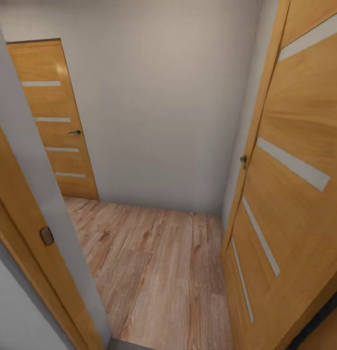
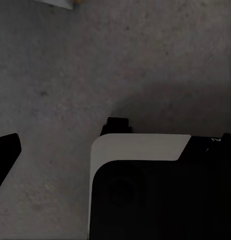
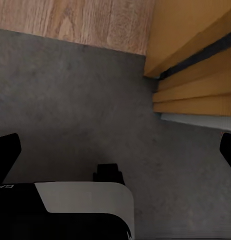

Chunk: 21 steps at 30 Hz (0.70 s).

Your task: Move the two storage containers from the living room to the garage. In the garage, place one container on the floor and stack the other container on top of it (either order is fine).

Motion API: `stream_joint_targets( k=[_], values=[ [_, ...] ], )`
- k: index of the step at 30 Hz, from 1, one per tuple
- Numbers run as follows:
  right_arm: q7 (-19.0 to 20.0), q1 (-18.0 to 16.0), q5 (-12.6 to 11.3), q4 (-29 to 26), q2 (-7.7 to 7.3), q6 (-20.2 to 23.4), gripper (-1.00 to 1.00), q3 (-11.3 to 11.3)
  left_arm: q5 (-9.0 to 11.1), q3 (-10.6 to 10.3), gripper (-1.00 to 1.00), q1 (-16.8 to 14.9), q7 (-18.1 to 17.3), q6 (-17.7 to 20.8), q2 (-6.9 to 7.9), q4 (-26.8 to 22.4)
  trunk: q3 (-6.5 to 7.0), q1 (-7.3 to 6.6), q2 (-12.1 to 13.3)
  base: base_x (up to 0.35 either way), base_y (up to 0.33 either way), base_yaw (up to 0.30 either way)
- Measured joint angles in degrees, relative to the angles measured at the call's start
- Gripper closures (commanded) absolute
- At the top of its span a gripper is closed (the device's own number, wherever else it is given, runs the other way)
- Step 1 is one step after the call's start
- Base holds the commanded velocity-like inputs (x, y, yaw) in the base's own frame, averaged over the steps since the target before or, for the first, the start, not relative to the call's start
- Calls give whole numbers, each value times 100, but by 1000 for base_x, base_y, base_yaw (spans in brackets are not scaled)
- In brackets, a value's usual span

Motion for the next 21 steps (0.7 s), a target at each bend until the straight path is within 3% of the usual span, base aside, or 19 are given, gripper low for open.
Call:
stream_joint_targets(
  k=[7, 21],
  values=[
    [0, 0, 0, 0, 0, 0, -100, 0, 0, 0, -100, 0, 1, 0, 0, 0, 8, -1, 0, 78, 2, -269],
    [1, -1, 5, 0, 1, 5, -100, 0, 0, 0, -100, 1, -4, 0, 9, -1, 10, -3, -1, 309, 72, -22]
  ],
)
